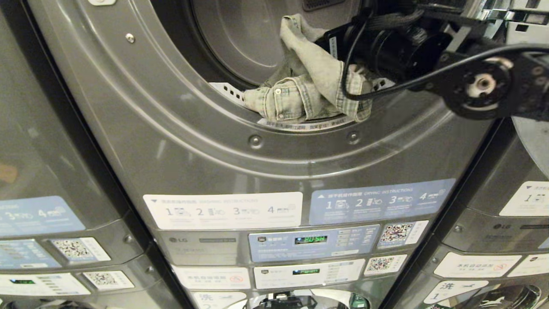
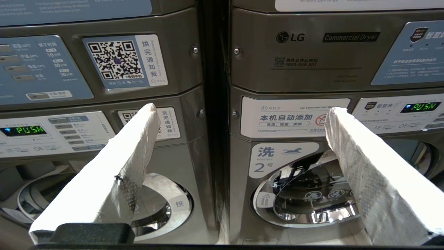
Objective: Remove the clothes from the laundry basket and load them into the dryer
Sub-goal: Put the clothes in the dryer
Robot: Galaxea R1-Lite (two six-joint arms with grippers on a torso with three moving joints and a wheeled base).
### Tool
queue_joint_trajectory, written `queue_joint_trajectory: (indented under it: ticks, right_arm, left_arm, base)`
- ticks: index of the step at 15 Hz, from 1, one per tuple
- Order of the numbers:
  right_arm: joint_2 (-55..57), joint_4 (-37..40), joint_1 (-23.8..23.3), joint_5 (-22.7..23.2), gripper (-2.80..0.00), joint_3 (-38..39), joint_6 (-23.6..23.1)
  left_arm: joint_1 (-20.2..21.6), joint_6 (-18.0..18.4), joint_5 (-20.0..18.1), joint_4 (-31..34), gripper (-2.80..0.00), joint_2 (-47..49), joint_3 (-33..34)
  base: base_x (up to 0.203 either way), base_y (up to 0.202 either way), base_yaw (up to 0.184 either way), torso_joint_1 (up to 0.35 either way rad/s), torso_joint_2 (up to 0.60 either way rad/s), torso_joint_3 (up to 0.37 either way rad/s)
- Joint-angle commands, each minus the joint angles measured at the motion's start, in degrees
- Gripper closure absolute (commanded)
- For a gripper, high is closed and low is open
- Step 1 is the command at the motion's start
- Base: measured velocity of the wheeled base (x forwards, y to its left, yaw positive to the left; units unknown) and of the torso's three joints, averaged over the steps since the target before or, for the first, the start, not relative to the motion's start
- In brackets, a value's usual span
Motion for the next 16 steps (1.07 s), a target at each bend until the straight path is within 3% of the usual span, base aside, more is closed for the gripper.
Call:
queue_joint_trajectory:
  ticks: [1,5,8,12,16]
  right_arm:
    - [-5.5,8.6,0.5,1.3,-2.8,-0.4,3.2]
    - [-10.7,6.2,4.8,7.9,-2.8,-0.3,3.5]
    - [-13.6,7.0,6.6,8.0,-2.8,2.6,3.8]
    - [-19.3,12.6,6.9,8.1,-2.8,12.3,3.8]
    - [-21.9,13.5,7.6,8.2,-2.8,20.4,3.4]
  left_arm:
    - [0.0,0.0,0.0,0.0,-2.8,0.0,0.0]
    - [0.0,0.2,-0.1,0.0,-2.8,0.0,-0.1]
    - [0.0,0.1,-0.2,0.0,-2.8,0.0,-0.1]
    - [0.0,-0.3,-0.1,0.0,-2.8,0.0,-0.1]
    - [0.0,-0.5,-0.1,0.0,-2.8,-0.1,-0.1]
  base:
    - [0.0,0.0,0.0,0.0,0.0,0.0]
    - [0.0,0.0,0.0,0.0,0.0,0.0]
    - [0.0,0.0,0.0,0.0,0.0,0.0]
    - [0.0,0.0,0.0,0.0,0.0,0.0]
    - [0.0,0.0,0.0,0.0,0.0,0.0]
